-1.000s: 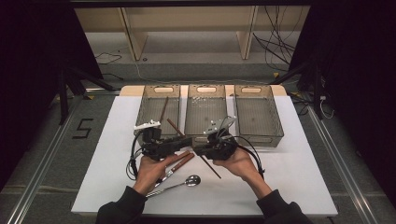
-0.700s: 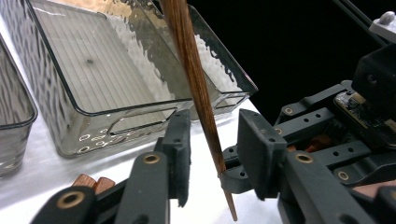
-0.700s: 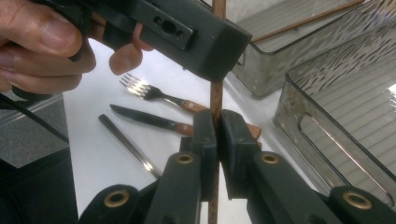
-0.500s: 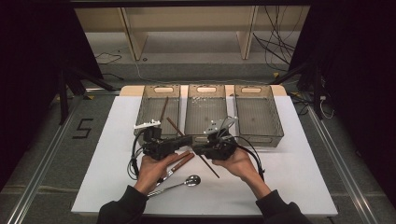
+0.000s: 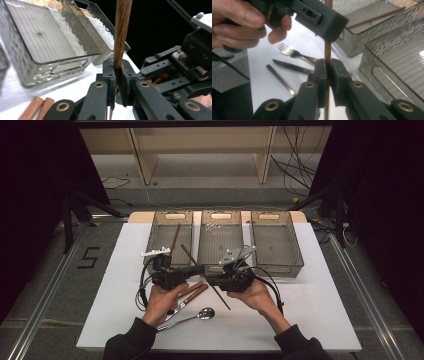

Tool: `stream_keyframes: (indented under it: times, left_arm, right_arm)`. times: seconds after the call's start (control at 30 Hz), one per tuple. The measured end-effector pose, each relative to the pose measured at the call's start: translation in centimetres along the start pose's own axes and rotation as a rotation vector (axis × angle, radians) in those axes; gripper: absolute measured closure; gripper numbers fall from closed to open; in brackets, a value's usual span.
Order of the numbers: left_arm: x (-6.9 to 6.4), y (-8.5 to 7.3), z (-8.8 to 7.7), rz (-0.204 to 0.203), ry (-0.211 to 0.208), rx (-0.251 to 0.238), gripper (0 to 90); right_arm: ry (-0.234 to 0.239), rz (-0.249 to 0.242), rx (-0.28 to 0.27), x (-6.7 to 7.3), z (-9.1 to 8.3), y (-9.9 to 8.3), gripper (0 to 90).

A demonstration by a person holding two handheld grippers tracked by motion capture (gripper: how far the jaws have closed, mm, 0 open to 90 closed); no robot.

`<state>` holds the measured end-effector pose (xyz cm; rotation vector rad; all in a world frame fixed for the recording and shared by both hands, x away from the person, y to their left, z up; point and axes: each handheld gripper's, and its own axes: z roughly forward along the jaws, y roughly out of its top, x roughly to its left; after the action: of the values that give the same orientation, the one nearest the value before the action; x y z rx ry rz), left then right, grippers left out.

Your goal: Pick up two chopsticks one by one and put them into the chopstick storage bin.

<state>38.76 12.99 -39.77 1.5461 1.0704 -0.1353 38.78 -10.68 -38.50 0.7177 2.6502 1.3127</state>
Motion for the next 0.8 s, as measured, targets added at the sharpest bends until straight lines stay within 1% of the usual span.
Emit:
stream_keyframes:
  times: [0.07,0.13,0.27,0.3,0.43,0.53,0.63,0.7,0.8]
  left_arm:
    - [0.2,0.4,-0.4,0.004,0.004,-0.001,84.3]
    - [0.5,0.9,-1.0,0.008,0.011,-0.011,84.3]
    - [0.8,2.6,-2.4,0.023,0.029,-0.013,84.3]
    - [0.9,3.0,-2.8,0.026,0.036,-0.018,84.3]
    - [1.5,4.9,-4.1,0.032,0.066,-0.039,84.3]
    - [2.2,6.1,-4.7,0.021,0.089,-0.042,84.3]
    - [2.8,7.2,-5.3,0.013,0.105,-0.046,84.2]
    - [3.3,7.8,-5.7,0.0,0.109,-0.053,84.2]
    - [3.9,8.6,-6.3,-0.007,0.132,-0.062,84.2]
  right_arm:
    - [0.004,0.008,-0.019,-0.1,-0.5,0.0,76.5]
    - [0.008,0.015,-0.034,-0.3,-1.2,-0.2,73.9]
    - [-0.005,0.016,-0.038,-0.5,-2.5,-0.8,64.0]
    - [-0.01,0.021,-0.041,-0.6,-2.8,-1.1,60.1]
    - [-0.032,0.033,-0.052,-0.7,-3.6,-2.1,50.0]
    - [-0.052,0.034,-0.05,-0.5,-3.9,-2.7,41.8]
    - [-0.058,0.029,-0.053,-0.3,-4.3,-3.4,37.6]
    - [-0.067,0.033,-0.063,-0.2,-4.7,-3.8,34.8]
    - [-0.082,0.043,-0.095,-0.1,-5.3,-4.5,32.6]
